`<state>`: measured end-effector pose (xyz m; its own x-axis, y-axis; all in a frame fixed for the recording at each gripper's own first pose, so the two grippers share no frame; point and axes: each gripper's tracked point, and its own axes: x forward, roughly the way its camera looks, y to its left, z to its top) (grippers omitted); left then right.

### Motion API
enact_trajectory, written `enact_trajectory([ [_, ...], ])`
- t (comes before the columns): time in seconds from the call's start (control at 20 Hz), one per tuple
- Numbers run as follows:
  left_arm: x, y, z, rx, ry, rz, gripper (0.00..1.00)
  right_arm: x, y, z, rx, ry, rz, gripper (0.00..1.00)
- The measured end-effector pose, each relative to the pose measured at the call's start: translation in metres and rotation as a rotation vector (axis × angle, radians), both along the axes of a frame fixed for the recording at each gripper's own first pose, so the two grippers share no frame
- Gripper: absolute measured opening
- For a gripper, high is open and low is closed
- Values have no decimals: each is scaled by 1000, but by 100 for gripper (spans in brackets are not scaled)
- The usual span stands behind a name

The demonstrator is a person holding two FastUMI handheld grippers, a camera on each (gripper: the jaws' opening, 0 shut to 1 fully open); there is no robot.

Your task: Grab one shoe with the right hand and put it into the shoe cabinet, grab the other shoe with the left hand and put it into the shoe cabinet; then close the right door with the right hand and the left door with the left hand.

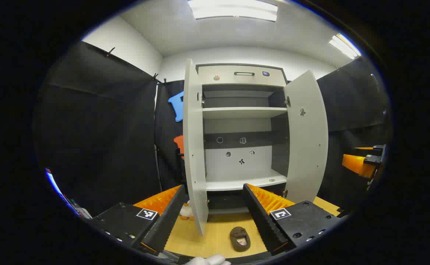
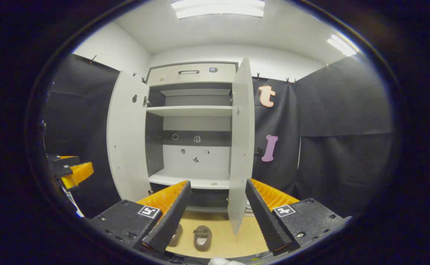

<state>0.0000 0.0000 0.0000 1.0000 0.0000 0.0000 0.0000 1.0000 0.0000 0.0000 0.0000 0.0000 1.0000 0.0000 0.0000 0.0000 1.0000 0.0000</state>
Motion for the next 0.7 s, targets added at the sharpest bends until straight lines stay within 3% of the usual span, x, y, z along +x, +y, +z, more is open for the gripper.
enact_trajectory([
  [0.25,-1,9,-3,-9,11,11,92,-3,3,-1,-12,1,2,97],
  [0.45,-2,12,-1,-15,8,6,95,-4,6,-4,-14,8,5,97],
  [0.5,-2,13,-2,-14,9,3,92,-3,8,-6,-13,9,5,97],
  [0.55,-2,12,-2,-12,9,1,99,-2,8,-7,-13,12,7,97],
  [0.6,-1,13,-2,-10,10,1,92,0,9,-10,-14,18,9,97],
  [0.7,-2,13,-4,-5,12,-1,92,4,12,-23,-17,46,16,97],
])
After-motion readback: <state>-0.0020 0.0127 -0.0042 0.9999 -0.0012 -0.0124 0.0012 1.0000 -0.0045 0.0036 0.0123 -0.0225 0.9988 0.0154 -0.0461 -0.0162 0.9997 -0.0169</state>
